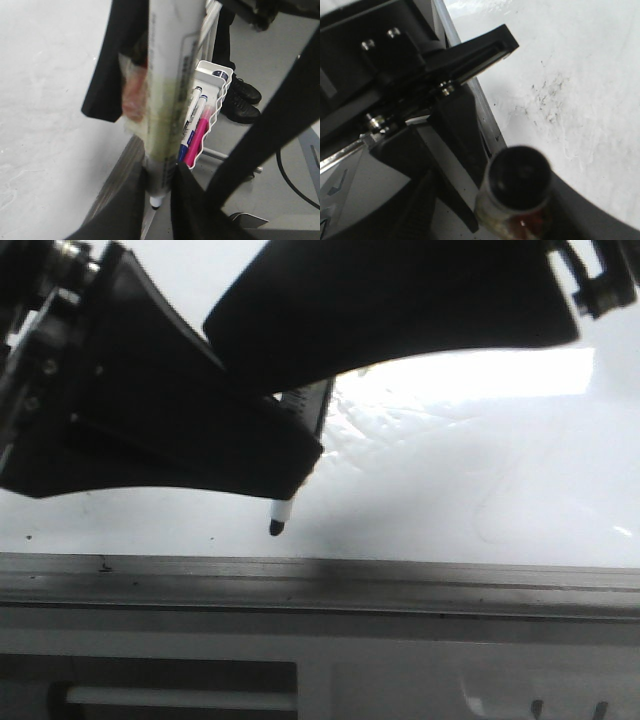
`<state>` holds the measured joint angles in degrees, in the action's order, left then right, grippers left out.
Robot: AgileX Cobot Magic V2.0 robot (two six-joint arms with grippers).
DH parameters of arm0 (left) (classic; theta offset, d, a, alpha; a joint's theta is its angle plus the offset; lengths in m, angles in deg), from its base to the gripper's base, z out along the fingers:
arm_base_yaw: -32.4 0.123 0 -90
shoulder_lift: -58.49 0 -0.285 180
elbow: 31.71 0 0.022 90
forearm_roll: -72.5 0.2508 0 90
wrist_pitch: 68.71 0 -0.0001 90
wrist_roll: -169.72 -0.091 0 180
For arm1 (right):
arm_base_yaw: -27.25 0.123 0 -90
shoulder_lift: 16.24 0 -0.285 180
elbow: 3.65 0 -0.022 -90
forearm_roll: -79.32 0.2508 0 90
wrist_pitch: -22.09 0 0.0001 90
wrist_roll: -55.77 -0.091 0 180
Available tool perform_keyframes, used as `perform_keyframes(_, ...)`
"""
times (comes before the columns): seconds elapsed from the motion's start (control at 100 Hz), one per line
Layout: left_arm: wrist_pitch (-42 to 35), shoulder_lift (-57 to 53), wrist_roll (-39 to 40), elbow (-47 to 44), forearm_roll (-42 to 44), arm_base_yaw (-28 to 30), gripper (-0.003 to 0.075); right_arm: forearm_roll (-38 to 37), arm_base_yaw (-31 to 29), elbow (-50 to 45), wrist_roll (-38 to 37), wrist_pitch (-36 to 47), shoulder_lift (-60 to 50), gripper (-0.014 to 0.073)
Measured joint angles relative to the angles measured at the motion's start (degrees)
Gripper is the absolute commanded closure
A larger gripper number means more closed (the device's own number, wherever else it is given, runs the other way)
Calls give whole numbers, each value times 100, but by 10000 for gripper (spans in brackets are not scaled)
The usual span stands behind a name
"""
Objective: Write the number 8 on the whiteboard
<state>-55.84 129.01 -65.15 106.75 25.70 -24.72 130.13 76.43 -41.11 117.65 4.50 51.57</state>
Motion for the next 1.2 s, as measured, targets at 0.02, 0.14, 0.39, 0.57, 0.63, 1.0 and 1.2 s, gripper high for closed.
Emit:
perform_keyframes(0.02,0,0,-11,0,0,0,741,10,0,0,0,0,0,357)
perform_keyframes(0.14,49,0,-5,0,-12,-10,741,8,0,0,0,72,22,583)
perform_keyframes(0.39,-79,-7,-5,0,-12,-23,575,8,10,-12,22,302,43,652)
perform_keyframes(0.57,-236,-344,6,-23,-222,160,233,79,21,-526,22,1228,-414,652)
perform_keyframes(0.63,-295,-642,6,-116,-371,358,232,88,21,-789,22,1602,-710,652)
perform_keyframes(1.0,-1287,-3010,28,-1463,-1031,1686,484,-462,21,-1709,22,3873,-1932,658)
perform_keyframes(1.2,-1349,-3345,41,-1708,-1076,1901,738,-705,21,-1681,22,4583,-1344,659)
